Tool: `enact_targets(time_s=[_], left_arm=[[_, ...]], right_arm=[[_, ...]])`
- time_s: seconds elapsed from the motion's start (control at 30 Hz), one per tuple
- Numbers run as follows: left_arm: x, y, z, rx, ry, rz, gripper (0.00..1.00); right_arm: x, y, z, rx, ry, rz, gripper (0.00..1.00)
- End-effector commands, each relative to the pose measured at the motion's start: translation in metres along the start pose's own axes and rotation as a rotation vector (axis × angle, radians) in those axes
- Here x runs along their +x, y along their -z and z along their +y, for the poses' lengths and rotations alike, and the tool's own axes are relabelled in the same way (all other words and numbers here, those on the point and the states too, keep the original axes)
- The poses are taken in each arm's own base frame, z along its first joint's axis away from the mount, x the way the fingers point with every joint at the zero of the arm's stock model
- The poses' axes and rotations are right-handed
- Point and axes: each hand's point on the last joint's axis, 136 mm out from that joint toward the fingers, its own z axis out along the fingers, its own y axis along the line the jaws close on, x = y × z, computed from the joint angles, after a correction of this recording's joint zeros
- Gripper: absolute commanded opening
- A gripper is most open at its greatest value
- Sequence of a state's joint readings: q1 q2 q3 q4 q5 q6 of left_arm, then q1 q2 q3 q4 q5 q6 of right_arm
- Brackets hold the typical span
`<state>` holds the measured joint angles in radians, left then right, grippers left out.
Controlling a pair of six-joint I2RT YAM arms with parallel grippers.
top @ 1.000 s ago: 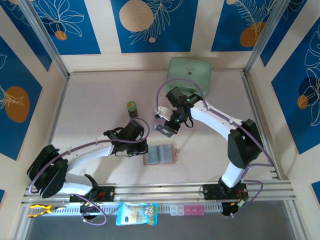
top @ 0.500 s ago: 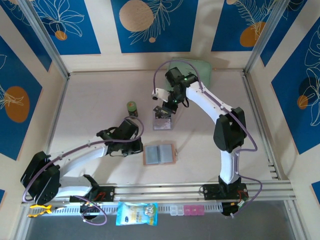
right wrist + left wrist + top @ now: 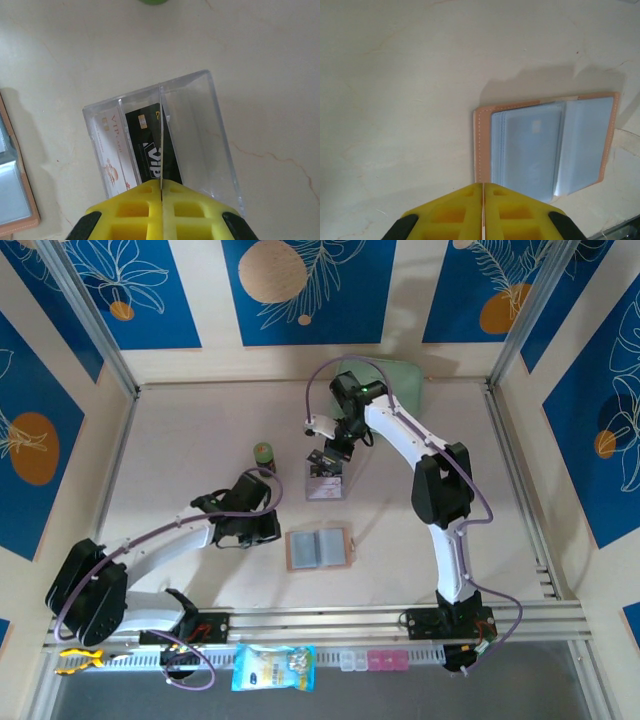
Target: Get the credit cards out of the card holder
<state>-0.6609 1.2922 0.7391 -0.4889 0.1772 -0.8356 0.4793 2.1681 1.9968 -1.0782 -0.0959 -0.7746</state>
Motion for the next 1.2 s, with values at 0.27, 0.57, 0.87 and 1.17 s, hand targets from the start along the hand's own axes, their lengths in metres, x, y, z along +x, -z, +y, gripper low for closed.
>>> enact_targets(time_s=[0.27,0.57,0.87,1.17], left_arm=[[0.002,-0.001,0.003,0.0,0.001,0.029,0.09],[-0.001,-0.004,-0.001,0.012,-0.002,0.03,0.11],[-0.006,-0.006,-0.011,0.046,-0.009,0.024,0.11],[-0.007,-0.013,-0.016,0.077,-0.006,0.031,0.08]], right_arm=[[0.02,-0.014,0.006,-0.04,-0.001,0.043,0.08],[0.022,0.003,0.007,0.015,-0.014,0.016,0.25],[0.012,0.021,0.023,0.041,-0.125,-0.071,0.25],[-0.002,0.021,0.057,-0.002,-0.503,-0.198,0.2]])
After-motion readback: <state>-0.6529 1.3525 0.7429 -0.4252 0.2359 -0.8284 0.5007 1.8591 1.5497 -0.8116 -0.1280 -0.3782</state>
